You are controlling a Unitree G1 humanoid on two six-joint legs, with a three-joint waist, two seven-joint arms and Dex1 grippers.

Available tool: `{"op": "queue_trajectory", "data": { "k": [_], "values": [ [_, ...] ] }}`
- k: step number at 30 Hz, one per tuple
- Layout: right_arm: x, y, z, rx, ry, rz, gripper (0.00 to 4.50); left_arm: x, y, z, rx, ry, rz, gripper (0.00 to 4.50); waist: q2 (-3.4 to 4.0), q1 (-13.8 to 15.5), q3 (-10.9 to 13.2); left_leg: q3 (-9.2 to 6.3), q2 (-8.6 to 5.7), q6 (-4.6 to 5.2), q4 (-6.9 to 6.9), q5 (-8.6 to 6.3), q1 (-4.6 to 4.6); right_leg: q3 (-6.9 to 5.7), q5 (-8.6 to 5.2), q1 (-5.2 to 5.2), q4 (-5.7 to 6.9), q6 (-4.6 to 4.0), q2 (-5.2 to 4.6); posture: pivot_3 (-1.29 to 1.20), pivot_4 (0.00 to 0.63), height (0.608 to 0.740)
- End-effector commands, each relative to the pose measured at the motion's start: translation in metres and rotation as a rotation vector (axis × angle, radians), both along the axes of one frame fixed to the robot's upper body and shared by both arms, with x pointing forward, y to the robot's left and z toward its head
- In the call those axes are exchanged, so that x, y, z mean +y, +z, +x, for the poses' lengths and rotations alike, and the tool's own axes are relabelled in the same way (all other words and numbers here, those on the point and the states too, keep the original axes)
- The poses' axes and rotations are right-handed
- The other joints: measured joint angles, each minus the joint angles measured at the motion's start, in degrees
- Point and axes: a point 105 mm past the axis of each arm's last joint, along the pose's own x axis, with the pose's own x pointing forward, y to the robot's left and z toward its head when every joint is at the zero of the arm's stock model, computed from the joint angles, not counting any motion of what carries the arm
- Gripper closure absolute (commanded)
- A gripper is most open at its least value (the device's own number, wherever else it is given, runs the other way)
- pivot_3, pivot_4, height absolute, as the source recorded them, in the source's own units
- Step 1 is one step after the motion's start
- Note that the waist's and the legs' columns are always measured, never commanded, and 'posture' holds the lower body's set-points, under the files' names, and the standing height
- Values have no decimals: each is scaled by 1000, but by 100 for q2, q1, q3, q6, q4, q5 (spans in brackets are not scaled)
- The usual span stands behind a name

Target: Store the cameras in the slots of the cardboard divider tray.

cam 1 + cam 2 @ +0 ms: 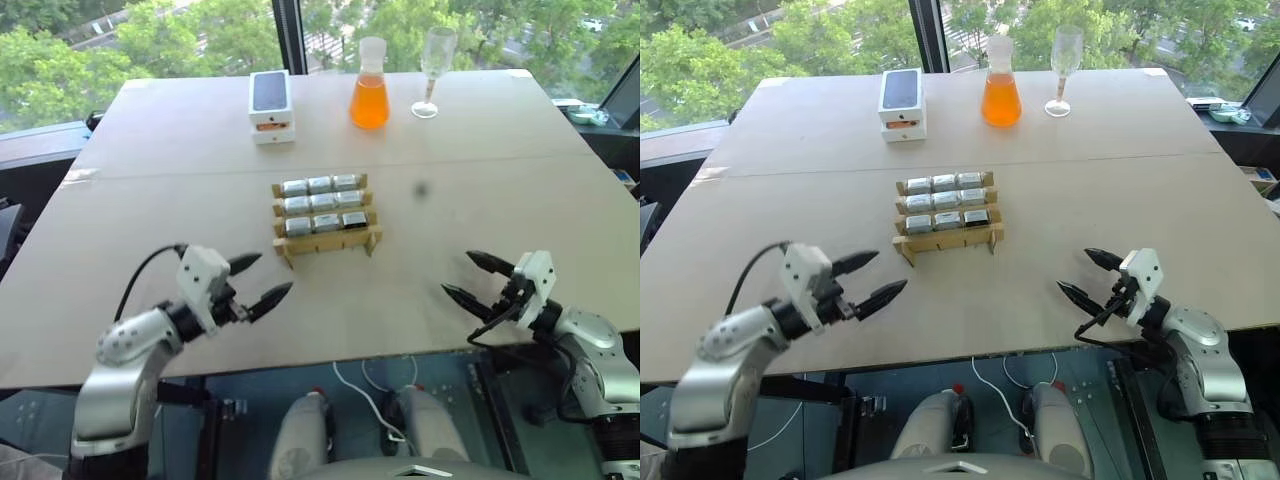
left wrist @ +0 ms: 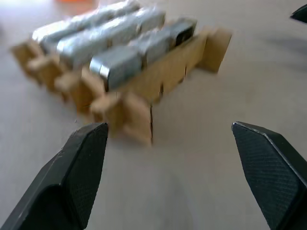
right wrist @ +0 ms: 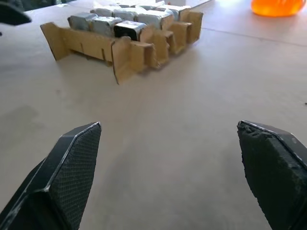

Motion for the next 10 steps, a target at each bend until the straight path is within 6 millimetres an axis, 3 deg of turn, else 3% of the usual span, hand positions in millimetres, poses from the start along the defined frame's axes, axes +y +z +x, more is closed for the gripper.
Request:
{"op": "queue_trajectory", "data": {
  "k": [1, 5, 10],
  "values": [
    [-4, 7, 3, -58, 1, -12, 0, -14, 6, -5, -70, 14, -13, 284, 2, 31, -2, -5, -1, 0, 2, 0, 0, -5, 0, 2, 0, 0, 0, 0, 150, 740],
    [-6, 4, 2, -58, -2, -18, 0, -18, -7, -10, -49, 17, -9, 284, 2, 18, -2, -9, 2, 1, 3, 0, 0, -7, 1, 2, 4, -1, 5, 0, 150, 740],
    [-6, 0, -3, -51, -4, -22, 0, -17, -8, -8, -59, 1, 9, 284, 3, 15, -2, -11, 4, 1, 1, 0, -6, -10, 0, -3, 2, -1, 8, 0, 150, 740]
  ]
}}
